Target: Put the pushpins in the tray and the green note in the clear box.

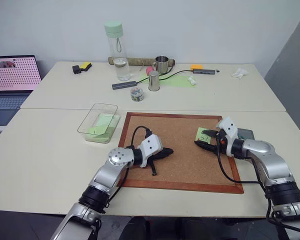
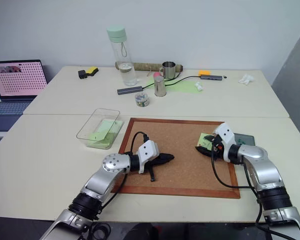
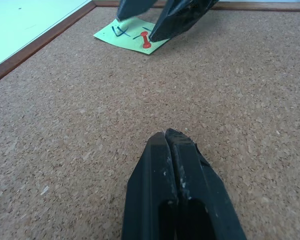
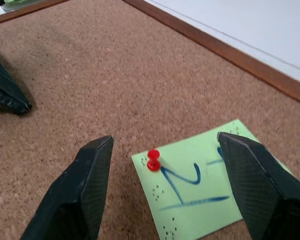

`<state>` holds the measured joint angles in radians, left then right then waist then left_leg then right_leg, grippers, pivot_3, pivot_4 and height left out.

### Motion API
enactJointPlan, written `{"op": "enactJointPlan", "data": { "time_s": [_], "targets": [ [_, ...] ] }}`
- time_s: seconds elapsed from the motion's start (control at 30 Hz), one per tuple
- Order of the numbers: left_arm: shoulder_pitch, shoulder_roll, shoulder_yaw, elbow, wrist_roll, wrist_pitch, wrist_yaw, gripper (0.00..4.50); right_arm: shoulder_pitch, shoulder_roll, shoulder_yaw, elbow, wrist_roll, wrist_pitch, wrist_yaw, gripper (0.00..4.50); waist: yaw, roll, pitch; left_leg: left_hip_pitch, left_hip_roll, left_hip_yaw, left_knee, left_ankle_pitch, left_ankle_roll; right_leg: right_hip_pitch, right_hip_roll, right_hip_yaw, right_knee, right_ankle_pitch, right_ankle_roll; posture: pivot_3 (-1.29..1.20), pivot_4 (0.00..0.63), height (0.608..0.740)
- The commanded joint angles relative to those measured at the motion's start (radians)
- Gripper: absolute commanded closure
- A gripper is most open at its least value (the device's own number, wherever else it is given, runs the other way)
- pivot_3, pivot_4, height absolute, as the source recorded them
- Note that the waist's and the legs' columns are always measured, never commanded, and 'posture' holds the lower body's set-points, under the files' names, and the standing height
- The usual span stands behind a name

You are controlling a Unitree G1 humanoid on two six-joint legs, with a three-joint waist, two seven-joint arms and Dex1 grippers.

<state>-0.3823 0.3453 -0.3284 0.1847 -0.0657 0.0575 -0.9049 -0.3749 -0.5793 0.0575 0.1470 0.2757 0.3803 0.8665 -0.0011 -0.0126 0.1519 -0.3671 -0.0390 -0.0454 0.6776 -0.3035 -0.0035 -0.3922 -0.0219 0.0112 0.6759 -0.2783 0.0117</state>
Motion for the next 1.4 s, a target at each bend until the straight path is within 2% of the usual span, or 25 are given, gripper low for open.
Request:
{"op": "enactJointPlan", "data": {
  "time_s": [0.03,0.27,0.37,0.43,0.63,0.87,0.97,1.07,1.23,1.4],
  "targets": [
    [0.036,0.012,-0.037,0.014,0.031,0.028,-0.014,4.50,-0.022,0.002,-0.030,0.009,0.009,-0.029,0.013,2.17,0.000,0.000,0.000,0.001,0.000,0.000,0.000,0.000,0.000,0.001,0.000,0.000,0.000,0.000,0.000,0.00,0.150,0.740],
    [0.034,0.012,-0.037,0.012,0.031,0.030,-0.016,4.50,-0.015,0.014,-0.022,0.005,0.010,-0.027,0.023,3.49,0.000,0.000,0.000,0.002,0.000,-0.001,-0.001,0.000,0.000,0.003,0.000,-0.001,-0.002,0.000,0.000,0.00,0.150,0.740],
    [0.034,0.013,-0.037,0.012,0.031,0.031,-0.016,4.50,-0.014,0.019,-0.021,0.001,0.008,-0.023,0.027,4.22,0.000,0.000,0.000,0.002,0.000,-0.001,-0.001,0.000,0.000,0.003,0.000,-0.001,-0.002,0.000,0.000,0.00,0.150,0.740],
    [0.035,0.013,-0.037,0.012,0.031,0.032,-0.016,4.50,-0.014,0.020,-0.022,0.001,0.007,-0.022,0.029,4.50,0.000,0.000,0.000,0.002,0.000,-0.001,-0.001,0.000,0.000,0.003,0.000,-0.001,-0.002,0.000,0.000,0.00,0.150,0.740],
    [0.038,0.012,-0.035,0.011,0.029,0.036,-0.013,4.50,-0.010,0.017,-0.037,-0.032,0.033,-0.001,0.041,4.50,0.000,0.000,0.000,0.002,0.000,-0.001,-0.001,0.000,0.000,0.003,0.000,-0.001,-0.002,0.000,0.000,0.00,0.150,0.740],
    [0.038,-0.011,-0.007,0.030,0.017,0.066,0.029,4.50,-0.002,-0.033,-0.071,-0.198,0.086,0.036,0.075,4.50,0.000,0.001,0.000,0.002,0.000,-0.002,-0.001,0.000,0.000,0.003,0.000,-0.001,-0.003,0.000,0.000,0.00,0.150,0.740],
    [0.021,-0.036,0.042,-0.004,-0.044,0.133,0.042,4.50,0.010,-0.074,-0.050,-0.257,0.061,0.005,0.097,4.50,0.002,0.000,0.000,0.002,0.000,-0.002,-0.001,0.000,0.000,0.004,0.000,-0.002,-0.003,0.000,0.000,0.00,0.150,0.740],
    [-0.002,-0.063,0.129,-0.090,-0.171,0.269,0.047,4.50,0.017,-0.110,-0.027,-0.292,0.017,-0.051,0.120,4.50,0.003,0.000,0.001,0.002,0.000,-0.003,-0.001,0.000,0.000,0.005,0.000,-0.003,-0.004,0.000,0.001,0.00,0.150,0.740],
    [-0.066,-0.067,0.290,-0.209,-0.429,0.543,0.047,3.72,0.022,-0.167,0.027,-0.306,-0.088,-0.219,0.155,4.50,-0.001,-0.006,0.009,0.000,0.000,-0.004,-0.001,0.000,0.000,0.003,0.000,-0.004,-0.003,0.000,0.001,0.00,0.150,0.740],
    [-0.087,-0.078,0.354,-0.248,-0.549,0.690,0.081,2.76,0.008,-0.175,0.053,-0.304,-0.149,-0.353,0.162,4.50,0.000,-0.006,0.009,0.000,0.000,-0.004,-0.001,0.000,-0.001,0.003,0.000,-0.004,-0.004,-0.001,0.001,0.00,0.150,0.740]
  ]
}}
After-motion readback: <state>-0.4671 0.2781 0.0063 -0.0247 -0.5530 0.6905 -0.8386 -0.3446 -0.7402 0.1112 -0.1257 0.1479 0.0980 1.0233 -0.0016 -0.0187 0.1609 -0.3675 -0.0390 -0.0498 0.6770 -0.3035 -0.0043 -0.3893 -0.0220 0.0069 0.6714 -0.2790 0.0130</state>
